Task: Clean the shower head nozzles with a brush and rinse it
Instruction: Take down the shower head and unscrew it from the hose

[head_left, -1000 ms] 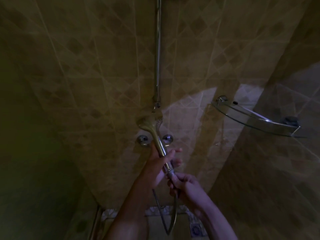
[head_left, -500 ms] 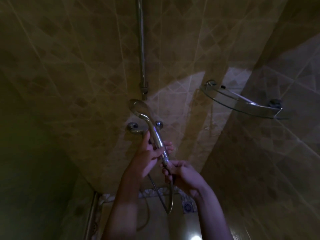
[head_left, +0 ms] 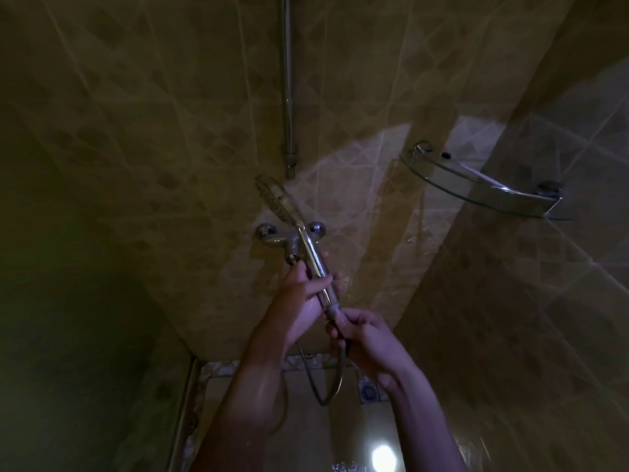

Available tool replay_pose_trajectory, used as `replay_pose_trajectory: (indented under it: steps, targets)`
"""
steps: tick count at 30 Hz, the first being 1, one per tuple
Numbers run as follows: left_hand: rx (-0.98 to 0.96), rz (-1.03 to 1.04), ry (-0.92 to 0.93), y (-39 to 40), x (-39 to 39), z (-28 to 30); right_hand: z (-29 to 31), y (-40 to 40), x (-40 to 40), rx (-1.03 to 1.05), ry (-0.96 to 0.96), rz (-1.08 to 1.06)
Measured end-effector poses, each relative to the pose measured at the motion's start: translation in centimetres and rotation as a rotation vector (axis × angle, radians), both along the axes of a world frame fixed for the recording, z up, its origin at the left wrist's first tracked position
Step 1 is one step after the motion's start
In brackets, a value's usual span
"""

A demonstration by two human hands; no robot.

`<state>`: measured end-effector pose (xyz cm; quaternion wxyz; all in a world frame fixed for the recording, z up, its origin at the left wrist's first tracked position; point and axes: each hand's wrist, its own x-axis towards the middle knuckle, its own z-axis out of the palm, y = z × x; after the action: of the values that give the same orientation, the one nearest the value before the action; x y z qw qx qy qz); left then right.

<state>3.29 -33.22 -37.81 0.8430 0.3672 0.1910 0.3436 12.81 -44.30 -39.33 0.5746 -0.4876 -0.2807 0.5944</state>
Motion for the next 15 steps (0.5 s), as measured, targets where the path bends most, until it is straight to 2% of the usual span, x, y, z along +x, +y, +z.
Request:
replay_pose_trajectory:
  steps: [3, 5, 10, 15]
  targets:
    - [-0.029, -0.078, -0.139, 0.32, -0.79, 0.56, 0.54, -0.01, 0.00, 0.035, 0.144, 0.098]
    - [0.066, -0.071, -0.096, -0.07, -1.02, 0.63, 0.69, 0.15, -0.05, 0.027, 0.180, 0.114]
    - [0.196, 0.080, 0.130, -0.10, -1.10, 0.70, 0.39, -0.05, 0.31, -0.030, -0.016, 0.038]
    - [0.196, 0.113, 0.143, -0.37, -1.20, 0.00, 0.19, -0.37, -0.20, -0.071, -0.126, 0.027]
